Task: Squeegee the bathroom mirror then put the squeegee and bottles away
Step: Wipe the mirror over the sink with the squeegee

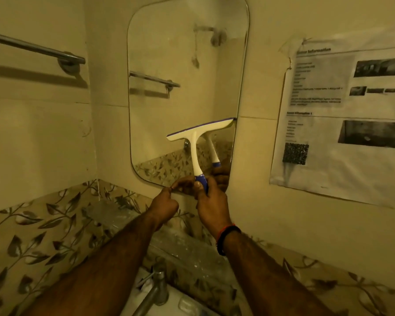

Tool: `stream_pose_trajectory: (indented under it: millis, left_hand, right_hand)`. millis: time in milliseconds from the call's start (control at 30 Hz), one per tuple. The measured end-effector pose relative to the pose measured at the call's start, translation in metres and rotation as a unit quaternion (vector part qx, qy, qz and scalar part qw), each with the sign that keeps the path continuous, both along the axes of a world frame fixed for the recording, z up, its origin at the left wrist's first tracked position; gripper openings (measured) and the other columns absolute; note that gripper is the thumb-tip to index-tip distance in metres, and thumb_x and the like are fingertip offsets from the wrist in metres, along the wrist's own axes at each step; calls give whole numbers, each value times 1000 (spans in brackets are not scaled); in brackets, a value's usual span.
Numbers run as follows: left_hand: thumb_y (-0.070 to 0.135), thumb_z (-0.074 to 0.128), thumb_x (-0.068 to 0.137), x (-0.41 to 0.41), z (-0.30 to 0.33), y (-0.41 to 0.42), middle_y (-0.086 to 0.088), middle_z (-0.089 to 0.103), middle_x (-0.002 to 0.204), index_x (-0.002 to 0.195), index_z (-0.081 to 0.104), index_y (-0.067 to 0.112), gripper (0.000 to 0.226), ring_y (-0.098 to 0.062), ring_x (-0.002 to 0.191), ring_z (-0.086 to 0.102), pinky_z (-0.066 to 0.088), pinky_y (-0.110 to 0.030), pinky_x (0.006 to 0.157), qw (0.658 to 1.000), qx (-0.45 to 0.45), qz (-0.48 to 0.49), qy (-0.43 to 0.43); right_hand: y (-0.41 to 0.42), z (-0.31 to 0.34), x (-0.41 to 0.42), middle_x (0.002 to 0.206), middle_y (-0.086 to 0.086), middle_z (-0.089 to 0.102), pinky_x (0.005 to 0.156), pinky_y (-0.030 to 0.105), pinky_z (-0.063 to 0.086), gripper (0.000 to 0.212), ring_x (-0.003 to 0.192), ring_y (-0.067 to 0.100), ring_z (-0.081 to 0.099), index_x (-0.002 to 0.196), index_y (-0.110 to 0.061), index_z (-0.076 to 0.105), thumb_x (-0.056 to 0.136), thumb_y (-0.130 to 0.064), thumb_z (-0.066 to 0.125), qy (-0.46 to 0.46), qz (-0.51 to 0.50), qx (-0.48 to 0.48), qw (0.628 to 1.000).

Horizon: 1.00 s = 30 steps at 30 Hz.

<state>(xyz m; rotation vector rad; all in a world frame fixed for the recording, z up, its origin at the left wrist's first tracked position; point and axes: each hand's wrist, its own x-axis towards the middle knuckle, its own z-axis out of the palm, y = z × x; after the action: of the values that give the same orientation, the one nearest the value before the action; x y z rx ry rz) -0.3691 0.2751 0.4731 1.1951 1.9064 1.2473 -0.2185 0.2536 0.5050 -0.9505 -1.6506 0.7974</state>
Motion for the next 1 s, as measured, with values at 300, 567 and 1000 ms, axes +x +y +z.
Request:
stream_pose_trajectory:
  millis: [300, 567, 1000]
  left_hand:
    - [-2, 52, 83, 6, -1, -3, -13, 60, 106, 143, 41, 22, 65, -33, 92, 62, 55, -39, 69, 1000, 24, 3, -5]
    - [-3, 51, 81, 5, -6, -2, -12, 59, 117, 141, 44, 28, 68, -33, 101, 60, 56, -42, 85, 999, 31, 1, -20]
    - [-4, 43, 85, 7, -4, -3, -16, 59, 123, 143, 43, 20, 63, -38, 105, 59, 55, -46, 85, 999, 23, 10, 22]
  right_hand:
    - [-18, -44, 24, 99, 7, 67, 81, 42, 56, 25, 88, 24, 64, 120, -21, 53, 100, -35, 47, -73, -24, -23, 997]
    - [-25, -65, 46, 92, 4, 65, 66, 28, 47, 24, 77, 18, 61, 119, -22, 52, 100, -36, 46, -129, -31, -22, 991]
    - [-41, -89, 78, 81, -12, 57, 56, 18, 37, 17, 70, 5, 55, 111, -32, 51, 99, -42, 45, -161, -52, -38, 985]
